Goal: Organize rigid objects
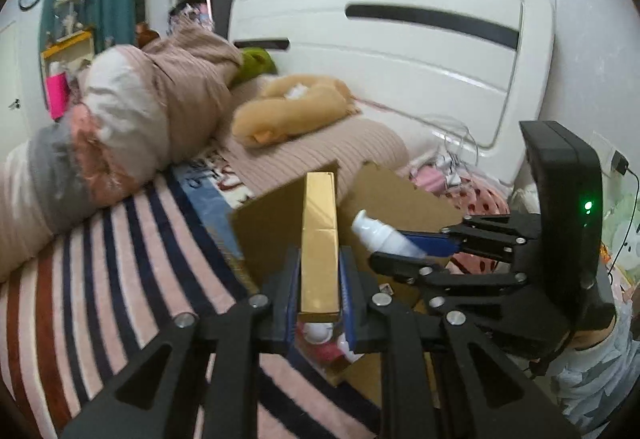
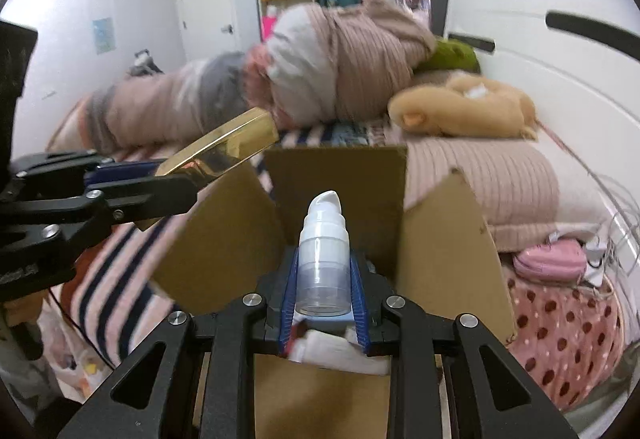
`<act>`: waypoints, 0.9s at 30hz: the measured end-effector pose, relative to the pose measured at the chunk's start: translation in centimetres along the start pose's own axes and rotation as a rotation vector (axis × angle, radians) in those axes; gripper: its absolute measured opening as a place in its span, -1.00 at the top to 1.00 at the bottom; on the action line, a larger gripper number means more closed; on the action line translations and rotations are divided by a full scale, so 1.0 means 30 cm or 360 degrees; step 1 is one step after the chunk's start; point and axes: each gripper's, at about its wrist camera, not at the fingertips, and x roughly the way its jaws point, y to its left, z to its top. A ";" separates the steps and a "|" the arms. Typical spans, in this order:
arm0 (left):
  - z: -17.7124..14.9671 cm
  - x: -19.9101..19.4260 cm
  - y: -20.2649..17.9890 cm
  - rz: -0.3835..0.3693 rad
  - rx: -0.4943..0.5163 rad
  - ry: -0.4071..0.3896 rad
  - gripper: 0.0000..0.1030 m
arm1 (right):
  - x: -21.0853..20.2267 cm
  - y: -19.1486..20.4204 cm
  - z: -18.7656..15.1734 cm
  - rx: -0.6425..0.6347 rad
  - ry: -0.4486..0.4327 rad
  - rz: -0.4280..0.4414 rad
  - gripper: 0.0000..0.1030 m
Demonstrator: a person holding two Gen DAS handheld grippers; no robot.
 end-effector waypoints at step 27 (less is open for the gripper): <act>-0.025 -0.074 0.078 0.0129 -0.0174 -0.0126 -0.59 | -0.026 -0.025 -0.005 -0.0081 -0.0118 0.0168 -0.25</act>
